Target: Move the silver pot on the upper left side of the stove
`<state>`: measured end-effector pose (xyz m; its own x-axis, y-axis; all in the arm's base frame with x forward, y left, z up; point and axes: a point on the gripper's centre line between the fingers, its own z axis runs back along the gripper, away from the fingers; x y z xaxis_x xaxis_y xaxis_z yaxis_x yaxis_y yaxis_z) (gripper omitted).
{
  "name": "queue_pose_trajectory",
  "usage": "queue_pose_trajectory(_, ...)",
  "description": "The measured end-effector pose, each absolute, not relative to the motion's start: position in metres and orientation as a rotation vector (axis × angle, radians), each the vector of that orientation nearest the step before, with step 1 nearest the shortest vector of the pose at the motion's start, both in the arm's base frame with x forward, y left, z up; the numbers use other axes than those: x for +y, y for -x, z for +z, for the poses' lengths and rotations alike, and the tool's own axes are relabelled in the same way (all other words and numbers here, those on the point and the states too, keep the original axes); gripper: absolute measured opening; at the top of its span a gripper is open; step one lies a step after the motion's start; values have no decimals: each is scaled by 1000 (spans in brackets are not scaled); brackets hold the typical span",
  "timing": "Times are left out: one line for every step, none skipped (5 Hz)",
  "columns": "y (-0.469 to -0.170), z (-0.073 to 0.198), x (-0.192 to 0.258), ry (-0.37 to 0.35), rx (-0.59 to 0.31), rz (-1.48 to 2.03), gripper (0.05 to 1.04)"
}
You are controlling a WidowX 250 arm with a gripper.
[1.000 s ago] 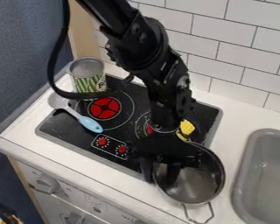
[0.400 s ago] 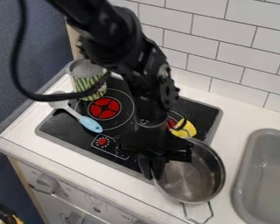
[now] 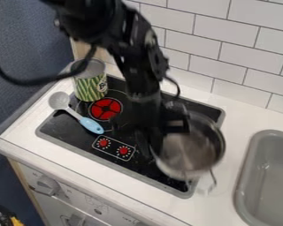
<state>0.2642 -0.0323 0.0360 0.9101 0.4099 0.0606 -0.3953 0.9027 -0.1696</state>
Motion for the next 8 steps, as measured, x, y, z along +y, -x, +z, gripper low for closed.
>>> queue_pose_trajectory(-296, 47, 6, 142, -147, 665, 73)
queue_pose_trajectory(-319, 45, 55, 136, -165, 904, 73)
queue_pose_trajectory(-334, 33, 82, 112, -151, 998, 73)
queue_pose_trajectory(-340, 20, 95, 82, -129, 1047, 73)
queue_pose_trajectory(-344, 14, 99, 64, -131, 1055, 73)
queue_pose_trajectory(-344, 14, 96, 70, -126, 1045, 73)
queue_pose_trajectory(-338, 3, 92, 59, -94, 1025, 73)
queue_pose_trajectory(-338, 1, 90, 53, -98, 1013, 73)
